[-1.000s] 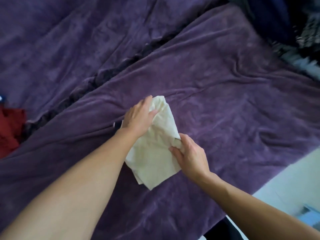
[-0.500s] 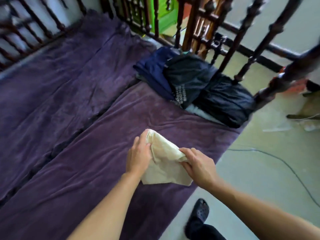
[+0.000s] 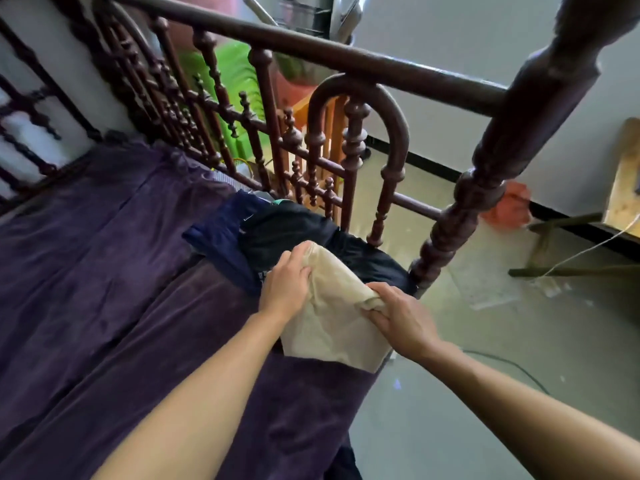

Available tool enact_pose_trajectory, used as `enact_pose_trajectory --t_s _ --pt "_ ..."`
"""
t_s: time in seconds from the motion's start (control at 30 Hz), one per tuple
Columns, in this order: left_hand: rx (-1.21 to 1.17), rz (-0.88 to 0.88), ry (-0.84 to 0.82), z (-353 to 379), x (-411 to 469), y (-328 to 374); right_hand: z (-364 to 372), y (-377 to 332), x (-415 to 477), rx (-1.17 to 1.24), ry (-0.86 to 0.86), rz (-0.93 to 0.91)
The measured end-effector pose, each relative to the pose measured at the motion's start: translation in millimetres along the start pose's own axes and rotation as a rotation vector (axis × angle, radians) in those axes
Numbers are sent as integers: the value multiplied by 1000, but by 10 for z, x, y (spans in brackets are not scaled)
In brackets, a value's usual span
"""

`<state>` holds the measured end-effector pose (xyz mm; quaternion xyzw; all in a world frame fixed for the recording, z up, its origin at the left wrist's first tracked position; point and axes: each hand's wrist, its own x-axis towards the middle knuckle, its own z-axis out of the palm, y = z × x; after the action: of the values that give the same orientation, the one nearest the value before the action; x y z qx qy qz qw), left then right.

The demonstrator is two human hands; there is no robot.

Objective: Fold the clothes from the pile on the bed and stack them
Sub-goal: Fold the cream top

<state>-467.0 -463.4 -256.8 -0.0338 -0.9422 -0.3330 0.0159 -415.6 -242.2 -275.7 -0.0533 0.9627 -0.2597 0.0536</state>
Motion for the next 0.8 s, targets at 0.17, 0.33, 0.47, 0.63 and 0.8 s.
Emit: enact_pose_trajectory --t_s 0.17,0.33,0.47,0.63,0.8 --pt "76 -6 -109 436 941 100 -124 373 717 2 -62 162" --pt "220 -102 -248 1014 1669 -100 -109 794 1461 -284 -257 284" --pt "422 70 -182 1321 1618 -439 145 851 1540 -593 -170 73" --pt "576 172 -409 1698 1357 -933 745 983 1456 -497 -260 -75" --pt "619 196 -407 1933 1361 -1145 1191 1374 1479 -507 -379 -20"
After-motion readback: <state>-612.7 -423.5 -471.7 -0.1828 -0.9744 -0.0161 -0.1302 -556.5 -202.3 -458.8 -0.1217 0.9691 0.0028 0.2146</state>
